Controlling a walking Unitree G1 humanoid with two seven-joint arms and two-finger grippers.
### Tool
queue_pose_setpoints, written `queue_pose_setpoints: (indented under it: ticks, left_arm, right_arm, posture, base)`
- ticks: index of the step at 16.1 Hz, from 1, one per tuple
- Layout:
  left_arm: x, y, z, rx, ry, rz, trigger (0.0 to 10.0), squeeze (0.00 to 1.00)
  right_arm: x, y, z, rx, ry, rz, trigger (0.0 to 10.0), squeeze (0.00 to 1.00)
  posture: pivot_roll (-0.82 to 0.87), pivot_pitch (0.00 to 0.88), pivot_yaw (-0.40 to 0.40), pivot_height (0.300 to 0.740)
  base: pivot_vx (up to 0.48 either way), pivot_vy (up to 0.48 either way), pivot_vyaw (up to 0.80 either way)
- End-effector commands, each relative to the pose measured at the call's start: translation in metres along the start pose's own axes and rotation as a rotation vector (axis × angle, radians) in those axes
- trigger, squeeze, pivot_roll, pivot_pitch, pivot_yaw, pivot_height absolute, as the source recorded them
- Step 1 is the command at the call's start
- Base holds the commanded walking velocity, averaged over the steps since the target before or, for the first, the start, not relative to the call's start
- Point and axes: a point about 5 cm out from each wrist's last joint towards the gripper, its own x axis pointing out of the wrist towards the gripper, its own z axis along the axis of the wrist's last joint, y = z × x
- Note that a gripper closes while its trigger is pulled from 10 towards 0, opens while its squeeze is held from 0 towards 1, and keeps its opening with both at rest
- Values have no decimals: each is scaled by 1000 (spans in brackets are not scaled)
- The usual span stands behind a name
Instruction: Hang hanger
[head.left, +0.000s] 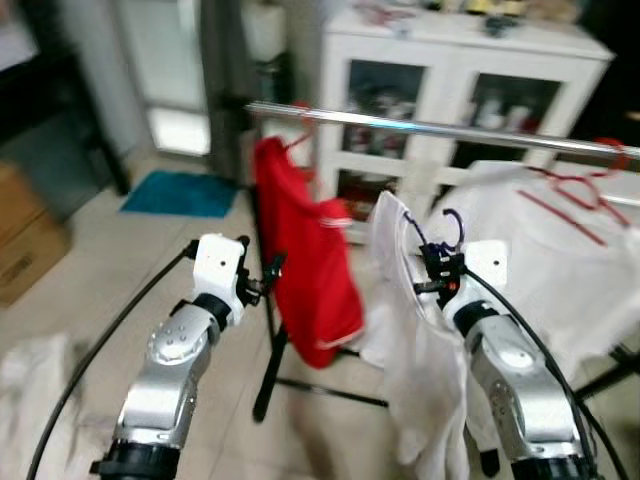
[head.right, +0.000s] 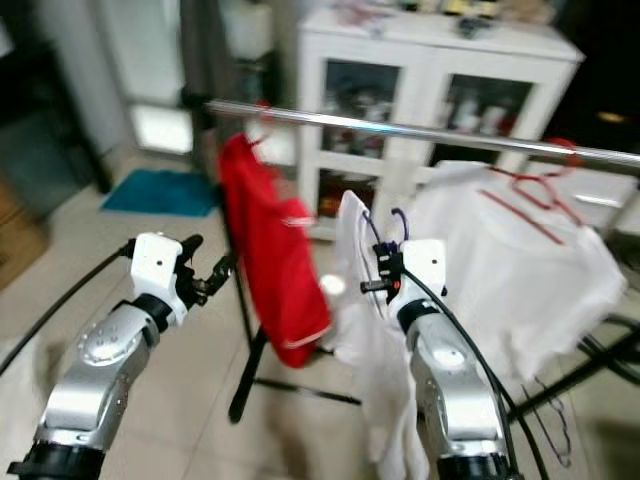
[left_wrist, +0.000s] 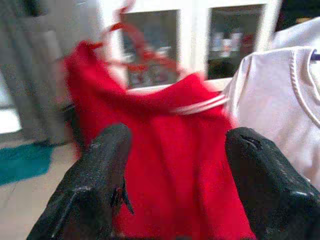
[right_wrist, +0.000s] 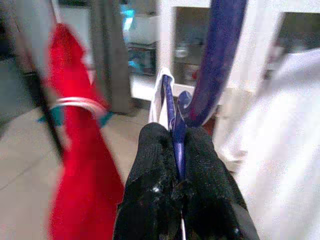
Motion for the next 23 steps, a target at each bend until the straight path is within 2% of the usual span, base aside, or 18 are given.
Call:
queue_pose_setpoints:
  ticks: [1, 4, 10, 12, 13, 17, 19, 21, 23]
  left_arm:
    - [6, -11, 7, 1, -25, -41, 10000, 0]
    - [7, -12, 8, 13, -30, -47, 10000, 0]
    - [7, -11, 11, 37, -30, -64, 10000, 0]
    - [9, -12, 13, 27, -28, -72, 10000, 0]
    - [10, -12, 18, -13, -46, -80, 10000, 0]
    - [14, -14, 23, 16, -25, -137, 10000, 0]
    - [15, -19, 30, 41, -2, -231, 10000, 0]
    - [13, -19, 32, 50, 5, -269, 10000, 0]
    - [13, -19, 33, 64, 13, -302, 10000, 0]
  right_arm:
    - [0, -11, 10, -23, -35, -28, 10000, 0]
    - [3, -11, 16, -37, -59, -11, 10000, 0]
    - [17, 0, 41, -85, -99, 51, 10000, 0]
    - [24, 5, 46, -86, -77, 63, 10000, 0]
    - [27, 9, 51, -87, -86, 91, 10000, 0]
    - [40, 16, 59, -66, -80, 117, 10000, 0]
    - [61, 16, 62, -96, -23, 91, 10000, 0]
    - [74, 16, 60, -102, 41, 78, 10000, 0]
    - [90, 16, 65, -95, 50, 68, 10000, 0]
  posture:
    - [-2, 0, -15, 740]
    - [2, 0, -15, 740]
    - [7, 0, -7, 740]
    - [7, 0, -2, 740]
    - [9, 0, 1, 740]
    - [12, 0, 7, 740]
    - [30, 0, 16, 740]
    - [34, 0, 21, 740]
    - [42, 0, 26, 740]
  base:
    - [371, 0, 0]
    - [371, 0, 0]
    - [373, 0, 0]
    - [356, 0, 0]
    - [0, 0, 0]
    - [0, 0, 0]
    - [0, 0, 0]
    - [0, 0, 0]
    - [0, 0, 0]
